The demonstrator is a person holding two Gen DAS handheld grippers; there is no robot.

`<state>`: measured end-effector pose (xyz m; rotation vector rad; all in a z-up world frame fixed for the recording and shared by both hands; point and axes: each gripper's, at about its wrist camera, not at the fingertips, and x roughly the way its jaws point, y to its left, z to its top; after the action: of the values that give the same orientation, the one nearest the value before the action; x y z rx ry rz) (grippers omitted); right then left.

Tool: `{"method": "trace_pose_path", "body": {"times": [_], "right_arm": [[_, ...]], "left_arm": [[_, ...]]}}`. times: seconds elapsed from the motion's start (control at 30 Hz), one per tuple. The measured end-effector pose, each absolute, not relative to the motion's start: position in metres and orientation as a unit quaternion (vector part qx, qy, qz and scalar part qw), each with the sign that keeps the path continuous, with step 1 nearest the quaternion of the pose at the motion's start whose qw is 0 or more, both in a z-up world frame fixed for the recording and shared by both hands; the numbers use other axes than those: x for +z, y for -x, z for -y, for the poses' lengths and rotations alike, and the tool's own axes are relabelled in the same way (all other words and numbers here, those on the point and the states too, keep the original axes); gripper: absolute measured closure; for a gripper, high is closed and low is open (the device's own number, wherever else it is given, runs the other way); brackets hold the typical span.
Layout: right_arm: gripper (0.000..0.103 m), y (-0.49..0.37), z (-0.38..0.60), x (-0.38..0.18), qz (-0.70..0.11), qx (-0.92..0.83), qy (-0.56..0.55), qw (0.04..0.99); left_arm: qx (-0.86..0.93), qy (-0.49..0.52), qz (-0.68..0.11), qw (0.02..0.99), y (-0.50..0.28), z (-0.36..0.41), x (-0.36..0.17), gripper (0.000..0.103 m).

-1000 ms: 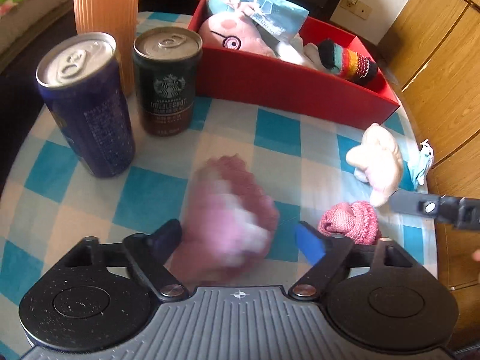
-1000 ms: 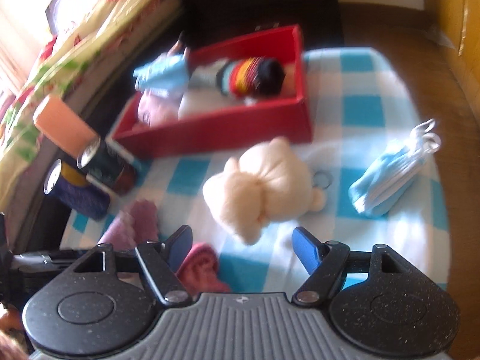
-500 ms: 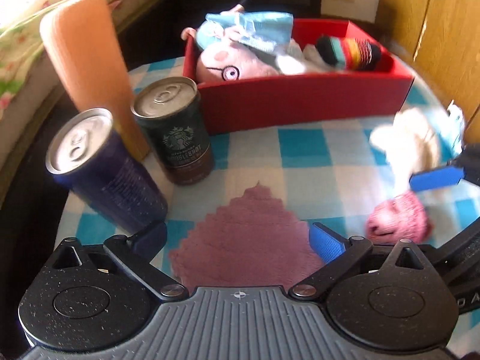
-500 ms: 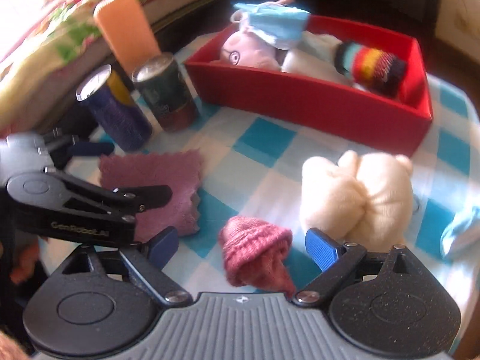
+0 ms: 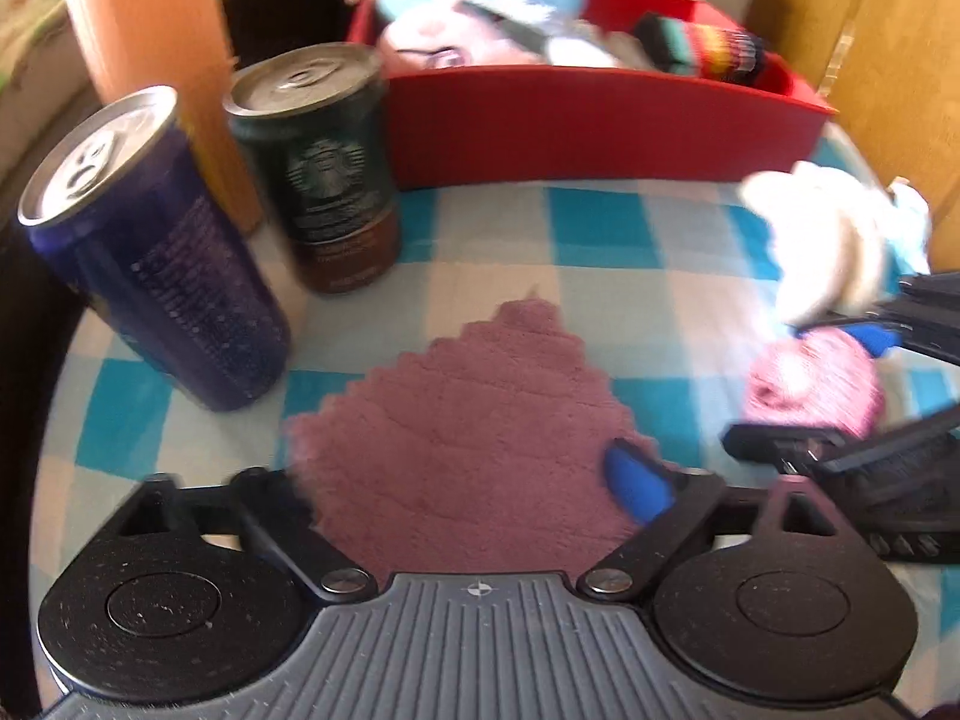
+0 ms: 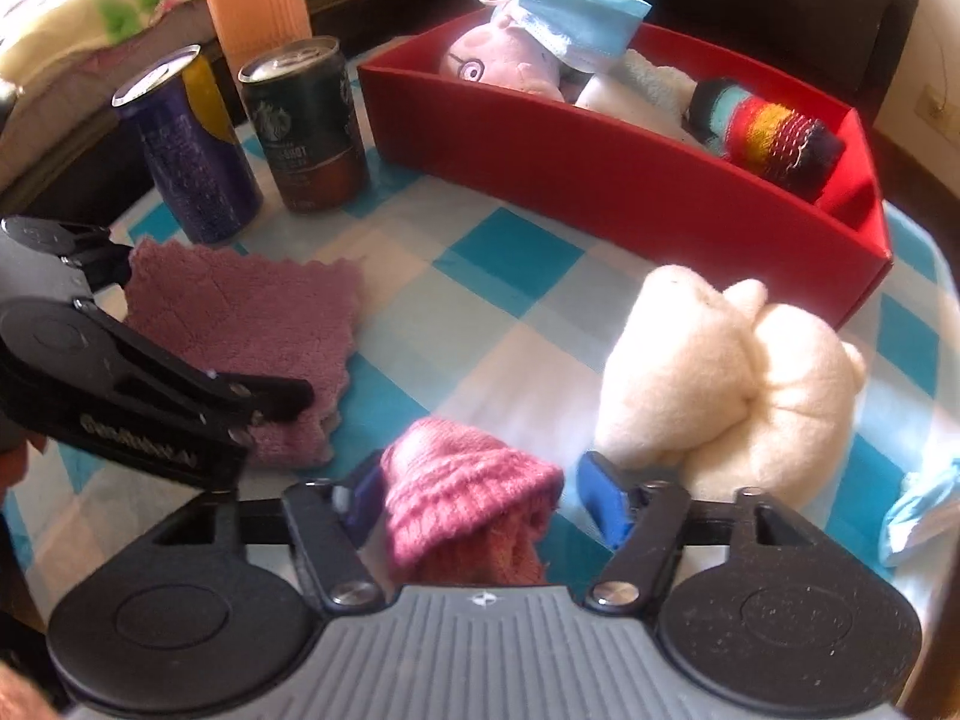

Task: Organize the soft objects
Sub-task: 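Grasp the purple towel with the left tool while the right tool grasps the pink knit hat, then lift the purple towel with the left tool toward the red box while the right tool carries the hat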

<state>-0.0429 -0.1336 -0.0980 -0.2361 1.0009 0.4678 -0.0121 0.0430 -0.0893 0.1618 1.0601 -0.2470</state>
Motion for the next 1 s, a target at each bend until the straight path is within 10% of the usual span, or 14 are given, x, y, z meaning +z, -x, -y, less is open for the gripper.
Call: {"method": "trace_pose_path", "body": {"times": [0.27,1.0], "right_arm": [[0.081,0.049,0.161,-0.091,-0.497,0.208,0.064,0.84],[0.081,0.061,0.188,-0.024,-0.419,0.2,-0.005,0.886]], "left_arm": [[-0.139,-0.049,-0.519,0.842,0.021,-0.037,-0.078,0.083],[-0.15,0.014,-0.455,0.878,0.02,-0.031,-0.017,0.087]]}}
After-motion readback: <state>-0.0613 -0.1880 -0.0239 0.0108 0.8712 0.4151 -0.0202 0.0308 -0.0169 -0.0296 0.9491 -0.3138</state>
